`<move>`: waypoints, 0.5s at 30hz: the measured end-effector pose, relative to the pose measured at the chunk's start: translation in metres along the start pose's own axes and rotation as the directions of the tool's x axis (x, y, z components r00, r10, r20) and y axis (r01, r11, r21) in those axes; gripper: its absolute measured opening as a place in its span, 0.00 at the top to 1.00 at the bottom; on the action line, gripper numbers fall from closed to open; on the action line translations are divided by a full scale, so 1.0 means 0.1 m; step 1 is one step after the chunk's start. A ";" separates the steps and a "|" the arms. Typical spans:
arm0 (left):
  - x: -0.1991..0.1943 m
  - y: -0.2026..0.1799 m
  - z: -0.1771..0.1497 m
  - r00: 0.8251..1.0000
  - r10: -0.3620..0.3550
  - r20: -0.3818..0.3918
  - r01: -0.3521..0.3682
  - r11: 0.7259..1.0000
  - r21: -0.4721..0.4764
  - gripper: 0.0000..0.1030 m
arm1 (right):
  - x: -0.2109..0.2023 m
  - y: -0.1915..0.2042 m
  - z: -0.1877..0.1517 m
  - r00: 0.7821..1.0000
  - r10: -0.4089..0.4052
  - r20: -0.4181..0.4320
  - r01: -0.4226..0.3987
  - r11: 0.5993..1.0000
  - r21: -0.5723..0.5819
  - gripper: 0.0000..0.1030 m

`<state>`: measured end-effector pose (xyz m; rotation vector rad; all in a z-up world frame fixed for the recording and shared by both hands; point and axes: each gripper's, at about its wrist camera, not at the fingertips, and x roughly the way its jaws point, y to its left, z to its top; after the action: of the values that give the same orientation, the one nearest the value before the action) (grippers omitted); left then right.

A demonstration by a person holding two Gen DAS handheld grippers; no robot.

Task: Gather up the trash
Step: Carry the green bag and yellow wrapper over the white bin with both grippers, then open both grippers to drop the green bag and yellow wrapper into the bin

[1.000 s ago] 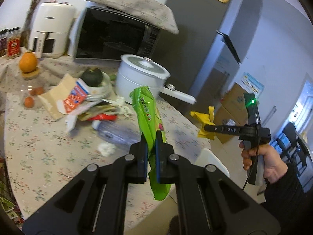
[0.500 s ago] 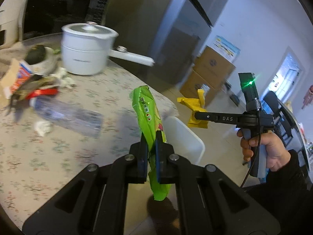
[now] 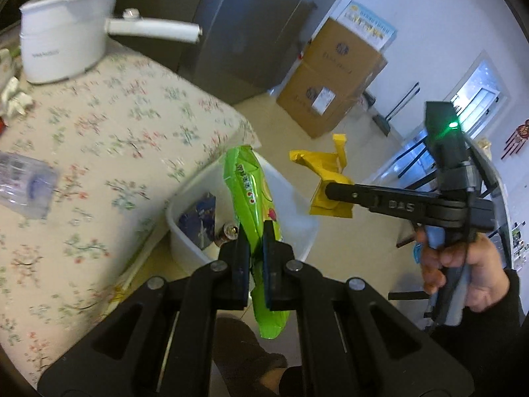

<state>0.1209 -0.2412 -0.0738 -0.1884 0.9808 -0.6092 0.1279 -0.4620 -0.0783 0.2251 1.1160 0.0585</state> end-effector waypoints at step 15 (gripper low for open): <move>0.69 0.12 0.02 0.995 0.043 -0.088 -0.044 0.999 -0.008 0.93 | 0.24 -0.31 -0.03 0.998 -0.019 -0.065 0.022 0.999 0.042 0.83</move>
<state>0.1552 -0.2703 -0.1281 -0.1498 1.0704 -0.5762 0.1340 -0.4878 -0.1071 0.2510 1.1848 0.0242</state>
